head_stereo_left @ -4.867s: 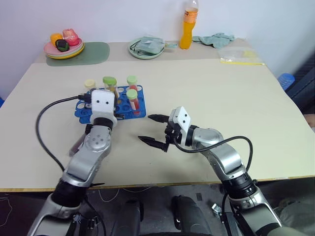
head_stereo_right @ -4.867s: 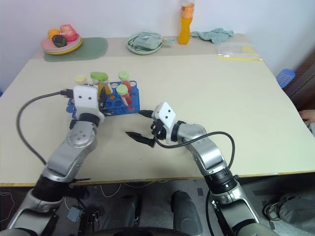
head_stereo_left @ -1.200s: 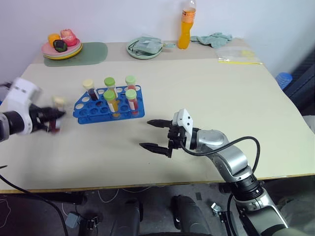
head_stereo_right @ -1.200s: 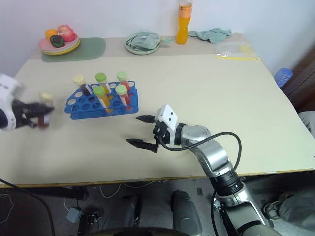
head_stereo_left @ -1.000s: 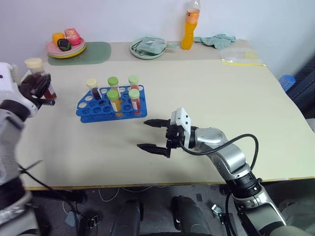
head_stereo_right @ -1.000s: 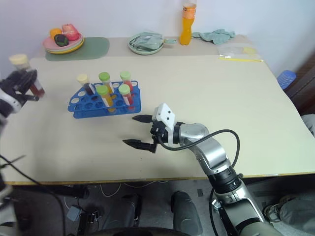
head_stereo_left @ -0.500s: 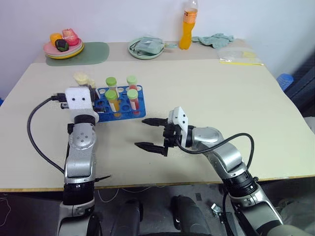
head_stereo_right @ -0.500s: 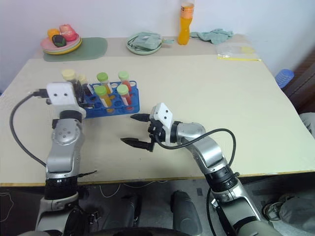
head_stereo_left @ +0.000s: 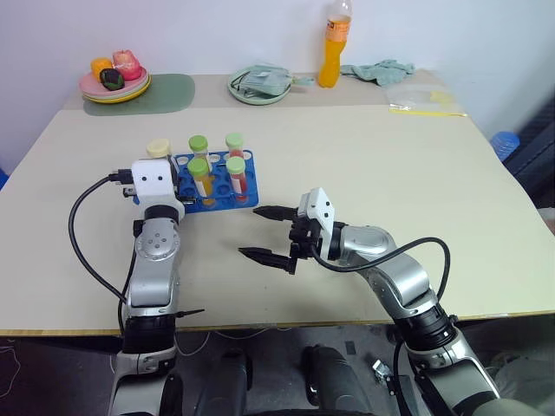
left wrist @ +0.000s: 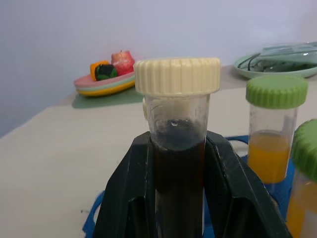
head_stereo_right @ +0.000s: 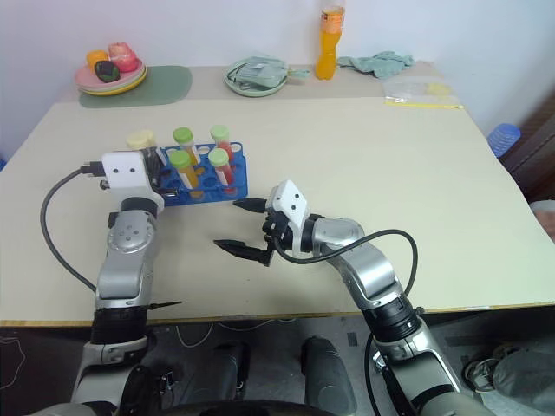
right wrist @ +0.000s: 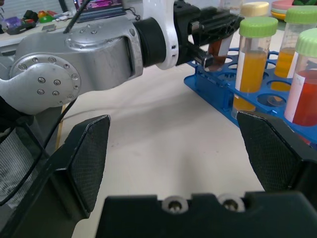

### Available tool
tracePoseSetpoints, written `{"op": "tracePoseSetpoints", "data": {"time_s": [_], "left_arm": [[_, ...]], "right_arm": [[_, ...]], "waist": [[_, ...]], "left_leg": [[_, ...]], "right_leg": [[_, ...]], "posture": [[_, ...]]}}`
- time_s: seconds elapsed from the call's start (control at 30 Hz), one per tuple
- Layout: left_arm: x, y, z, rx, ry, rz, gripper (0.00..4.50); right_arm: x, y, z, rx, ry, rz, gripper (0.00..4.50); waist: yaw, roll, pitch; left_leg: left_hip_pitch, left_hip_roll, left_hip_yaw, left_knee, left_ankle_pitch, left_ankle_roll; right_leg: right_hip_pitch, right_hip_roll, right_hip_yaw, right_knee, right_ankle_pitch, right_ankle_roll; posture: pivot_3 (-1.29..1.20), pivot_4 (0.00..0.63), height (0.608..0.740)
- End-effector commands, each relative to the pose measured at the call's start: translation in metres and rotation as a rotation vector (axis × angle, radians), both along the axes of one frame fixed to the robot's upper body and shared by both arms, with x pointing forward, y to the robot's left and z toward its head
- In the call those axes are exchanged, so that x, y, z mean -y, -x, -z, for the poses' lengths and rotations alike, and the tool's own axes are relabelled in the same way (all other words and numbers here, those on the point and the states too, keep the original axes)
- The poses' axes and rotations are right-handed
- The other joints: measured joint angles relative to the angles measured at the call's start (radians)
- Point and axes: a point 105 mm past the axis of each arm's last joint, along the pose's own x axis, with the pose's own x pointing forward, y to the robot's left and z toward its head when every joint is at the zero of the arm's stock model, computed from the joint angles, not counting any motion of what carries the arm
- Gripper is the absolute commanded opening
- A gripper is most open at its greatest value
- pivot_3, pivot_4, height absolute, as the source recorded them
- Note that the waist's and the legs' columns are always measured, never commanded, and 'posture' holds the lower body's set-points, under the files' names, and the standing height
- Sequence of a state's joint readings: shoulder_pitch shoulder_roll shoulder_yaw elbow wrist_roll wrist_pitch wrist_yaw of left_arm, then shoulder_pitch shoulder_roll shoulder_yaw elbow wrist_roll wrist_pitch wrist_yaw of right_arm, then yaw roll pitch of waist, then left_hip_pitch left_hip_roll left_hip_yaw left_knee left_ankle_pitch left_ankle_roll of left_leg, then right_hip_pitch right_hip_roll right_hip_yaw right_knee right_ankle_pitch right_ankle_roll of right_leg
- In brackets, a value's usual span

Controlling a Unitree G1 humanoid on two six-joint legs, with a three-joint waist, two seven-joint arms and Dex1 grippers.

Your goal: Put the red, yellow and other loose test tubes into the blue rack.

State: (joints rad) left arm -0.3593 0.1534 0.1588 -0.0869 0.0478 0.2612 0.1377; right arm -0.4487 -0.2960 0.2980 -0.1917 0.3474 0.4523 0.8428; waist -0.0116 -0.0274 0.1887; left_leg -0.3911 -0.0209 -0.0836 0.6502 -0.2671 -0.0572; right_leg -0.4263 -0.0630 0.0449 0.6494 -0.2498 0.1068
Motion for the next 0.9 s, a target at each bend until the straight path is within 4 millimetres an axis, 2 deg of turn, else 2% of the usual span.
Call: {"op": "tracePoseSetpoints", "data": {"time_s": [0.03,0.1,0.17,0.2,0.23,0.3,0.53,0.63,0.67,0.73,0.9], "left_arm": [[0.004,0.002,-0.012,0.067,-0.004,0.015,0.74],[0.004,0.003,-0.009,0.066,-0.006,0.015,0.74],[0.003,0.005,-0.008,0.074,0.002,0.015,1.78],[0.003,0.006,-0.008,0.084,0.012,0.018,2.09],[0.004,0.008,-0.01,0.093,0.022,0.025,2.61],[0.002,0.016,-0.018,0.145,0.048,0.036,3.6],[-0.02,0.056,-0.047,0.255,0.063,0.069,3.6],[-0.044,0.088,-0.055,0.215,0.006,0.112,3.6],[-0.051,0.097,-0.053,0.166,-0.036,0.135,3.6],[-0.062,0.111,-0.034,0.016,-0.064,0.192,3.6],[-0.076,0.133,0.0,-0.235,-0.128,0.254,3.6]], "right_arm": [[-0.002,0.004,-0.012,0.038,-0.033,-0.019,4.5],[-0.002,0.005,-0.012,0.038,-0.034,-0.021,4.5],[-0.002,0.005,-0.012,0.041,-0.033,-0.021,4.5],[-0.002,0.005,-0.013,0.044,-0.032,-0.019,4.5],[-0.001,0.004,-0.013,0.046,-0.032,-0.017,4.5],[0.001,0.003,-0.016,0.053,-0.035,-0.013,4.5],[0.018,-0.002,-0.028,0.073,-0.028,-0.005,4.5],[0.037,-0.008,-0.037,0.079,-0.013,0.029,4.5],[0.047,-0.011,-0.04,0.079,-0.004,0.054,4.5],[0.072,-0.023,-0.043,0.074,0.018,0.144,4.5],[0.13,-0.042,-0.038,0.056,0.101,0.315,4.5]], "waist": [[0.0,0.0,0.0],[0.0,0.0,0.0],[-0.001,0.0,0.0],[0.0,0.0,0.0],[-0.001,0.0,0.0],[-0.001,0.0,0.0],[-0.005,0.0,0.0],[-0.008,0.0,0.0],[-0.009,0.001,0.0],[-0.008,0.001,0.001],[0.001,0.002,0.001]], "left_leg": [[0.0,0.0,0.0,0.0,0.0,0.0],[0.0,0.0,0.0,0.0,0.0,0.0],[0.0,0.0,0.0,0.0,0.0,0.0],[0.0,0.0,0.0,0.0,0.0,0.0],[0.0,0.0,0.0,0.0,0.0,0.0],[0.0,0.0,0.0,0.0,0.0,0.0],[0.0,0.001,0.0,0.0,0.0,0.0],[0.0,0.001,0.0,0.0,0.0,0.0],[0.0,0.001,0.0,-0.001,0.0,0.0],[0.0,0.001,0.0,-0.001,0.0,0.001],[0.001,0.001,0.001,0.0,-0.001,0.001]], "right_leg": [[0.0,0.0,0.0,0.0,0.0,0.0],[0.0,0.0,0.0,0.0,0.0,0.0],[0.0,0.0,0.0,0.0,0.0,0.0],[0.0,0.0,0.0,0.0,0.0,0.0],[0.0,0.0,0.0,0.0,0.0,0.0],[0.0,0.0,0.0,0.0,0.0,0.0],[0.0,0.0,0.0,0.0,0.0,0.0],[0.0,0.0,0.0,0.0,0.0,0.0],[0.0,0.0,0.0,0.0,0.0,0.0],[0.0,0.001,0.0,-0.001,0.0,0.0],[0.004,0.0,0.0,-0.003,-0.001,-0.002]], "posture": [[0.0,0.15,0.74],[0.0,0.15,0.74],[0.0,0.15,0.74],[0.0,0.15,0.74],[0.0,0.15,0.74],[0.0,0.15,0.74],[0.0,0.15,0.74],[0.0,0.15,0.74],[0.0,0.15,0.74],[0.0,0.15,0.74],[0.0,0.15,0.74]]}}
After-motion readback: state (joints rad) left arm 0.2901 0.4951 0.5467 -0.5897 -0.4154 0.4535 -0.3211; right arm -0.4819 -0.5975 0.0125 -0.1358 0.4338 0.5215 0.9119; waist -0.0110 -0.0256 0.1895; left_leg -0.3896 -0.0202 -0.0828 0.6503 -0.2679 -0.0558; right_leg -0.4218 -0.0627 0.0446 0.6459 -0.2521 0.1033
